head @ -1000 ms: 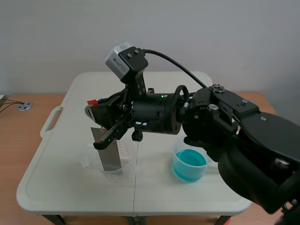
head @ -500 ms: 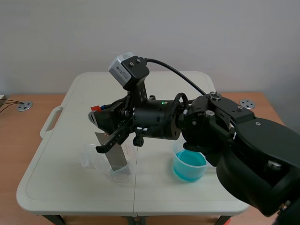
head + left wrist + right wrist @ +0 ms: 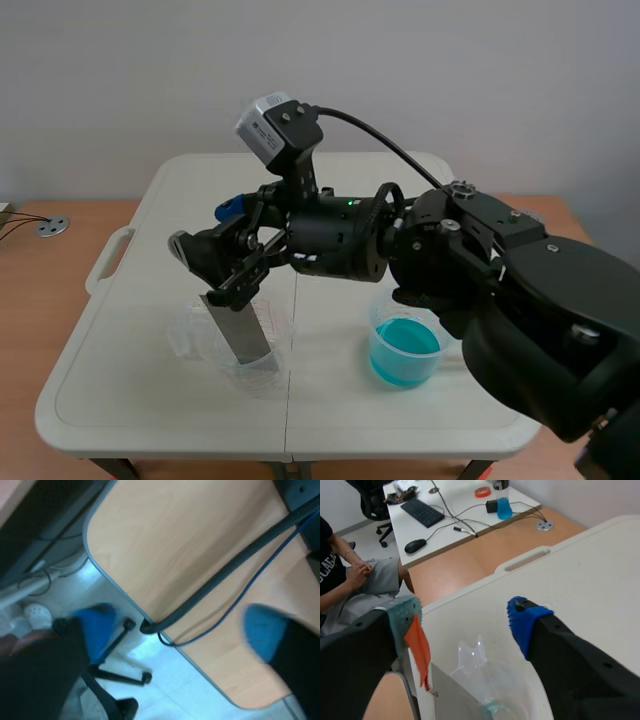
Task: Hold the metal plate by the orange handle, dip it into the blue solution, take it out and point at it, then put the plate back in the beaker on the left.
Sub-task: 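Return to the home posture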
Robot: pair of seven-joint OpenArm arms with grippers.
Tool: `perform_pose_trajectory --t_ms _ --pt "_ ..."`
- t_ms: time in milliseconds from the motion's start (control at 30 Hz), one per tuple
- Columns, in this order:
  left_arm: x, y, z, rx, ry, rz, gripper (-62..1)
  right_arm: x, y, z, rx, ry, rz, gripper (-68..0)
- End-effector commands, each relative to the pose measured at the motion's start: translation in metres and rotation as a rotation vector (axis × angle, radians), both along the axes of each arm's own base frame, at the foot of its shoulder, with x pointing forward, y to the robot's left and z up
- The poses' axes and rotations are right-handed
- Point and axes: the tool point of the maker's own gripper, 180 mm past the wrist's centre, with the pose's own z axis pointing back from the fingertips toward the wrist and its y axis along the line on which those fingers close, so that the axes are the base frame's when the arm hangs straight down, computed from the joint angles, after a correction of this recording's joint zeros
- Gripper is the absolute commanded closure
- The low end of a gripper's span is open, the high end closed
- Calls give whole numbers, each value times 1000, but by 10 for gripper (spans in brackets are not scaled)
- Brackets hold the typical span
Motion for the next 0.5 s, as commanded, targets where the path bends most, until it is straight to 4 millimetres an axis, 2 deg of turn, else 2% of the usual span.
perform_pose_trajectory --t_ms 0,133,267,467 --pt "-1 2 1 -1 0 -2 -623 18 -9 19 29 -43 -47 -431" --pt "-2 2 1 4 5 -1 -623 33 -22 23 27 -52 -108 -488" --pt "-2 2 1 3 4 -1 -623 39 -32 23 12 -64 -129 -491" --pt "-1 0 1 -8 -1 0 -623 46 -39 31 37 -85 -153 -667"
